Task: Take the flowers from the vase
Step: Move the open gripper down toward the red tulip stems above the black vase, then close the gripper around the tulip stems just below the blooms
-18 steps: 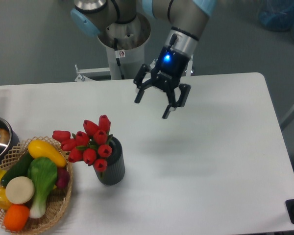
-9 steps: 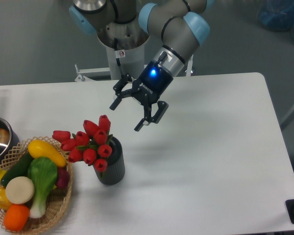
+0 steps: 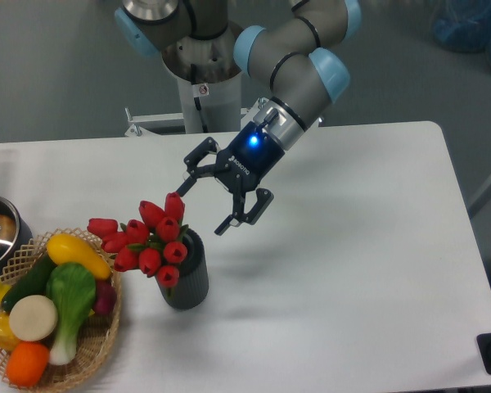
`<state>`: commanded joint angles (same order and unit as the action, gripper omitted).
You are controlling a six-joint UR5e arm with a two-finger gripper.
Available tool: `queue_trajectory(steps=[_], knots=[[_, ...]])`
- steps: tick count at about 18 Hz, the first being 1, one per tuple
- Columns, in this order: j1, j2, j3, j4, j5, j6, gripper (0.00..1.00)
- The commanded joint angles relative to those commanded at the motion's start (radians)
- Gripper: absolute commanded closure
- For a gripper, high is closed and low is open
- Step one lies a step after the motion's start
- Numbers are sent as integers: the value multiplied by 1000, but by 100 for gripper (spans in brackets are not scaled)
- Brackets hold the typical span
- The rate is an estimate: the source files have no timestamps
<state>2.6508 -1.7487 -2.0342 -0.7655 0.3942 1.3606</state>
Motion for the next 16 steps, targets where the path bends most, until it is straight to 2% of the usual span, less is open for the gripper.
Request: queue_trajectory(steps=[5, 8, 12, 16], knots=[[-26, -31, 40, 6, 0, 9, 0], [-41, -69, 61, 8, 2, 35, 0], [-58, -92, 66, 8, 2, 69, 0], [-61, -92, 69, 8, 2, 71, 0]])
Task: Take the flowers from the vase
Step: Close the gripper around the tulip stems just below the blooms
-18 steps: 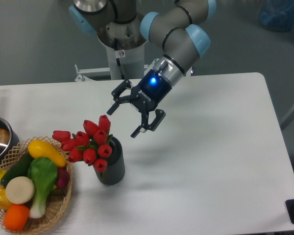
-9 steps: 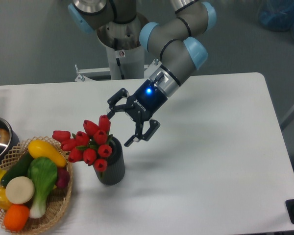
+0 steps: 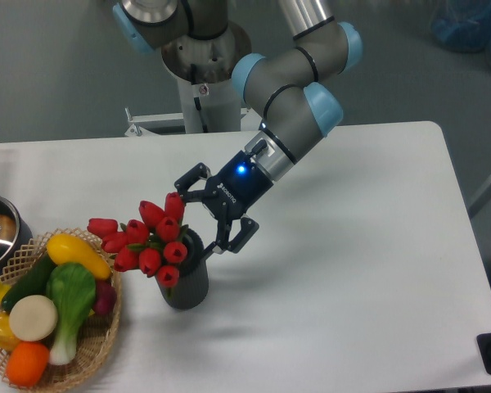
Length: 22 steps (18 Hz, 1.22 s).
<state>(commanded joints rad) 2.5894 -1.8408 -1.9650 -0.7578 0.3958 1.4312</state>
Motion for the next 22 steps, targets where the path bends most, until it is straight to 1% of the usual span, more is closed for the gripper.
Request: queue_trajectory(steps=[7, 19, 22], knots=[[-23, -6, 6, 0, 2, 0, 0], [-37, -18, 15, 0, 5, 0, 1], [-37, -18, 18, 0, 3, 0, 13]])
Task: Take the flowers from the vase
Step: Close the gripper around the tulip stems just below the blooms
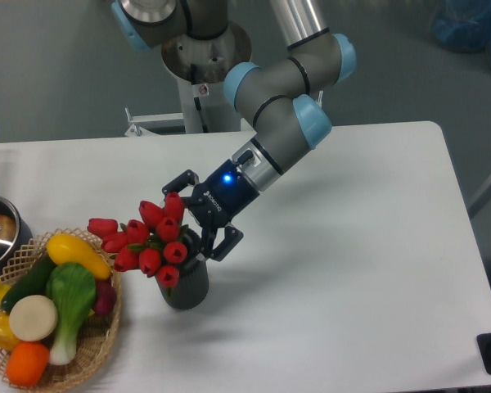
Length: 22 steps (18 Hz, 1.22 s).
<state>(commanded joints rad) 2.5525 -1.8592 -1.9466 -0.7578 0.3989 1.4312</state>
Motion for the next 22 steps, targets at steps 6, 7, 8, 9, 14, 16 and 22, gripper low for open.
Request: queue_trajectory(steps=[6, 7, 8, 9, 14, 16, 22], knots=[[0, 0, 3, 3, -3, 0, 40], [0, 0, 2, 3, -3, 0, 49], [0, 0, 3, 3, -3, 0, 55], [0, 0, 2, 3, -3, 0, 58], [0, 3, 0, 3, -5, -2, 72], [2, 5, 0, 3, -5, -2, 72], [11, 11, 5, 5, -26, -9, 72]])
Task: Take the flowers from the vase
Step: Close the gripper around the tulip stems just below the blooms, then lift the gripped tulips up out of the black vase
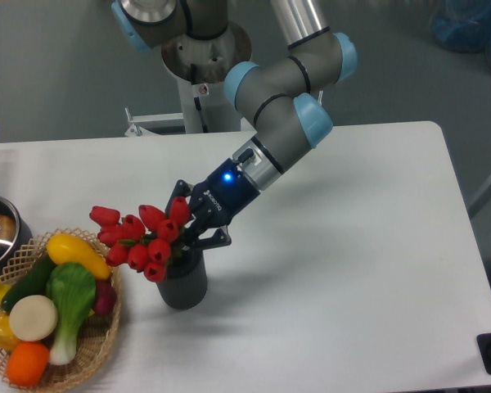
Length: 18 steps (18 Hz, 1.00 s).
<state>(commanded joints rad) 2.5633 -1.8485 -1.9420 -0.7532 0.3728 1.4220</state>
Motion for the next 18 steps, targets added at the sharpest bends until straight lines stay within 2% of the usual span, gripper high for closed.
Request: queue_trajectory(steps=[6, 12, 18], knots=[[11, 40, 26, -2, -37, -86, 72], [14, 113, 29, -2, -84, -193, 72], [20, 120, 97, -2, -149, -281, 72]])
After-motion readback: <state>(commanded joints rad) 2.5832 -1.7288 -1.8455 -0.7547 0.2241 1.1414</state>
